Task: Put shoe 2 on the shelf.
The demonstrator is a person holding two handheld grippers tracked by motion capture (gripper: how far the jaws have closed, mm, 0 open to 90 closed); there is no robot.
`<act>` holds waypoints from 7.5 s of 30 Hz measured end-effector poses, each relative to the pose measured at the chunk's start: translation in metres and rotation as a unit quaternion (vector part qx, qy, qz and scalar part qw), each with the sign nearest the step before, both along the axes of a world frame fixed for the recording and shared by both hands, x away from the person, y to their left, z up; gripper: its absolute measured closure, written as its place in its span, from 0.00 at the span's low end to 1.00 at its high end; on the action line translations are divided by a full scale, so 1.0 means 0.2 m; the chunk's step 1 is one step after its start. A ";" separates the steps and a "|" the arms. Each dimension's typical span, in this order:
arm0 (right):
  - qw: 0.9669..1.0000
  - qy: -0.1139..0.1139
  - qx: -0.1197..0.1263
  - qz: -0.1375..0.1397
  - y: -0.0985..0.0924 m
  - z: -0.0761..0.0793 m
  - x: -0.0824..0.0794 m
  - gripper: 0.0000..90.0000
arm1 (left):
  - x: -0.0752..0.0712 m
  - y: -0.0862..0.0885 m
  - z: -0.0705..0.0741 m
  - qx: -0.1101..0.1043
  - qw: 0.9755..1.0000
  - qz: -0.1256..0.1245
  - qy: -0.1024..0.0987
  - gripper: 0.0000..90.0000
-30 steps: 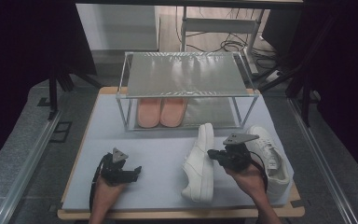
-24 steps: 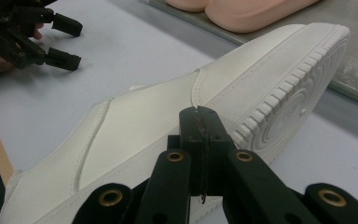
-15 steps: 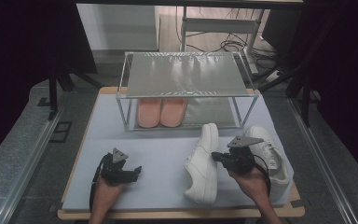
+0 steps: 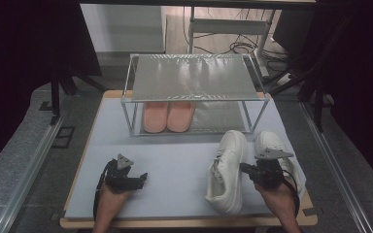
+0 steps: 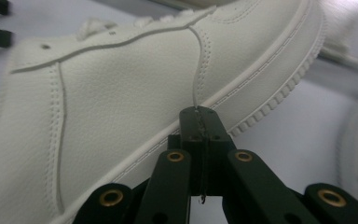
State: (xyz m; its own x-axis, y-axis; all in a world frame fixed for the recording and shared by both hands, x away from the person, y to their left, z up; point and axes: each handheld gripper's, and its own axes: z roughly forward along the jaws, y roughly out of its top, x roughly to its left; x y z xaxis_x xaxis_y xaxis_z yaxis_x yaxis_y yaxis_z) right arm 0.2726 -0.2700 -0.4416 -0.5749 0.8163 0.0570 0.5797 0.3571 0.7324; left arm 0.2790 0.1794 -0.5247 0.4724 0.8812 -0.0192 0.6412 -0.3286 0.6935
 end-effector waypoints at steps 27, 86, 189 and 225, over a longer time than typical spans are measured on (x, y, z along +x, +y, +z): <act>0.995 0.026 -0.059 -0.072 0.07 -0.16 0.06 1.00 | 0.00 0.00 0.00 0.000 1.000 0.000 -0.001 0.15; 0.991 0.069 0.037 0.111 0.41 -0.23 0.40 1.00 | 0.00 0.00 0.00 0.000 1.000 0.000 -0.001 0.15; 0.941 0.226 0.219 0.125 0.20 0.16 0.33 0.89 | -0.01 -0.01 0.00 0.006 1.000 0.002 -0.010 0.15; 0.901 0.217 0.336 0.168 0.24 0.52 0.46 0.89 | -0.01 -0.01 0.00 0.006 1.000 0.001 -0.008 0.15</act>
State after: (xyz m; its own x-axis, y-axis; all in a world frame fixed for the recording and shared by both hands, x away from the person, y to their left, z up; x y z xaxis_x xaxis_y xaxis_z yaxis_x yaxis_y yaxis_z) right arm 0.3649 -0.2220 -0.3383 -0.5868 0.2984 0.7527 0.8060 0.1266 0.5782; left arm 0.2777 0.1781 -0.5246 0.4711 0.8821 -0.0023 0.6311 -0.3353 0.6995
